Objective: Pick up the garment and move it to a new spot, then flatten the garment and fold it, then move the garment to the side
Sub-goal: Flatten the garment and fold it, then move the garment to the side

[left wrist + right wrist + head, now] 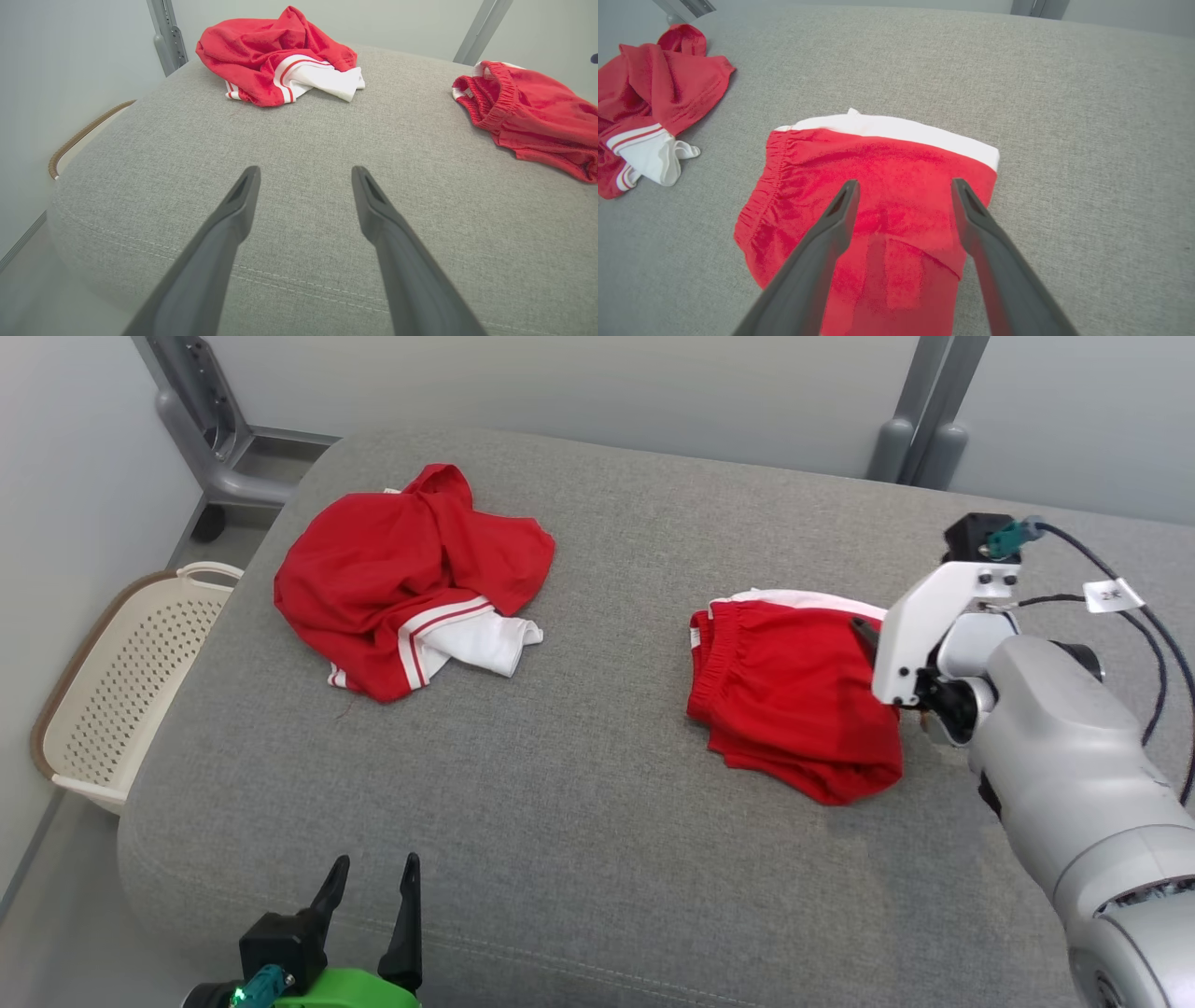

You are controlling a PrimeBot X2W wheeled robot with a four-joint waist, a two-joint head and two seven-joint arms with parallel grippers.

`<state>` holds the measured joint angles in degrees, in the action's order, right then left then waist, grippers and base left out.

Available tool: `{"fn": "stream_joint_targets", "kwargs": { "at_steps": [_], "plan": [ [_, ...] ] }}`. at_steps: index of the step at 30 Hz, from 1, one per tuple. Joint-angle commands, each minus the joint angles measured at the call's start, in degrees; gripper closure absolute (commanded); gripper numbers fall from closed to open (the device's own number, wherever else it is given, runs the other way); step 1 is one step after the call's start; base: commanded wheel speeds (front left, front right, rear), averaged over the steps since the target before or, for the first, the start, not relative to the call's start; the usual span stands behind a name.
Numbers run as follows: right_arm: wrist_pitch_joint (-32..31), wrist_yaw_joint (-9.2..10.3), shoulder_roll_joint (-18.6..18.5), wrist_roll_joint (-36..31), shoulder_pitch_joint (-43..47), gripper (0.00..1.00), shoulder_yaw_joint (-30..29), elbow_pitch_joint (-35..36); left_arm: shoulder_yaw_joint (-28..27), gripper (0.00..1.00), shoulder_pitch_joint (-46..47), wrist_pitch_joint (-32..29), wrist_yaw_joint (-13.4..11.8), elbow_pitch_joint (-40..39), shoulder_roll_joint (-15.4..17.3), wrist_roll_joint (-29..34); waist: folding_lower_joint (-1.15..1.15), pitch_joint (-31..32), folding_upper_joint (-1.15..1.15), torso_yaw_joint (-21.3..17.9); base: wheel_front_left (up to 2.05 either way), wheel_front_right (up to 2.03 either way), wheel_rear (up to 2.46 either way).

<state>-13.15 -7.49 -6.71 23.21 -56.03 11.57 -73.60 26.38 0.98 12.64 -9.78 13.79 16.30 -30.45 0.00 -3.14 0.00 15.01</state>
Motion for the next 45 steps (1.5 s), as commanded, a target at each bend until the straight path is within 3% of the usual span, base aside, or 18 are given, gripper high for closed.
{"fn": "stream_joint_targets", "kwargs": {
  "at_steps": [1,10,29,31,32,33,34,35,37,45],
  "plan": [
    [-0.2,0.0,-0.64,-0.43,0.27,0.0,-0.75,-0.25,0.02,0.0,-0.68,-0.11,-0.25,-0.23,0.37,-0.18,0.0,0.26,0.0,-0.45,0.0,0.0,0.0],
    [-4.46,0.0,-1.78,-4.46,4.37,0.0,-12.57,-0.42,0.46,0.0,-0.39,-0.64,-0.45,-1.5,0.77,-0.23,0.0,-1.33,0.0,-1.04,0.0,0.0,0.0],
    [-5.41,0.0,3.34,-22.3,6.45,0.0,-38.73,-0.47,1.67,0.0,1.49,-0.63,0.14,-1.14,0.97,-0.07,0.0,-3.89,0.0,1.44,0.0,0.0,0.0],
    [-5.96,0.0,3.54,-24.42,6.24,0.25,-40.9,-0.53,1.67,0.0,1.78,-0.57,0.13,-1.07,0.94,-0.18,0.0,-4.28,0.0,1.65,0.0,0.0,0.0],
    [-6.14,0.0,3.65,-25.63,6.15,0.53,-42.05,-0.43,1.69,0.0,1.96,-0.52,0.12,-1.06,0.88,-0.22,0.0,-4.46,0.0,1.73,0.0,0.0,0.0],
    [-6.48,0.0,3.71,-26.78,6.19,0.62,-43.06,-0.27,1.71,0.0,2.06,-0.48,0.09,-1.05,0.82,-0.24,0.0,-4.59,0.0,1.8,0.0,0.0,0.0],
    [-6.48,0.0,3.71,-26.78,6.19,0.62,-43.06,-0.27,1.71,0.0,2.06,-0.48,0.09,-1.05,0.82,-0.24,0.0,-4.59,0.0,1.8,0.0,0.0,0.0],
    [-6.74,0.01,3.74,-27.78,6.28,0.72,-44.02,0.01,1.73,0.0,2.11,-0.43,0.04,-1.01,0.77,-0.28,0.0,-4.71,0.0,1.85,0.0,0.0,0.0],
    [-7.27,0.03,3.74,-30.16,6.36,1.0,-45.76,0.93,1.64,0.0,2.11,-0.29,-0.08,-0.95,0.73,-0.36,0.0,-4.93,0.0,1.82,0.0,0.0,0.0],
    [-6.25,0.06,3.5,-35.29,2.94,1.0,-46.47,0.54,1.54,0.0,2.88,0.06,-0.37,-0.8,0.7,-0.36,0.0,-5.41,0.0,-0.63,0.0,0.0,0.0]
  ]
}}
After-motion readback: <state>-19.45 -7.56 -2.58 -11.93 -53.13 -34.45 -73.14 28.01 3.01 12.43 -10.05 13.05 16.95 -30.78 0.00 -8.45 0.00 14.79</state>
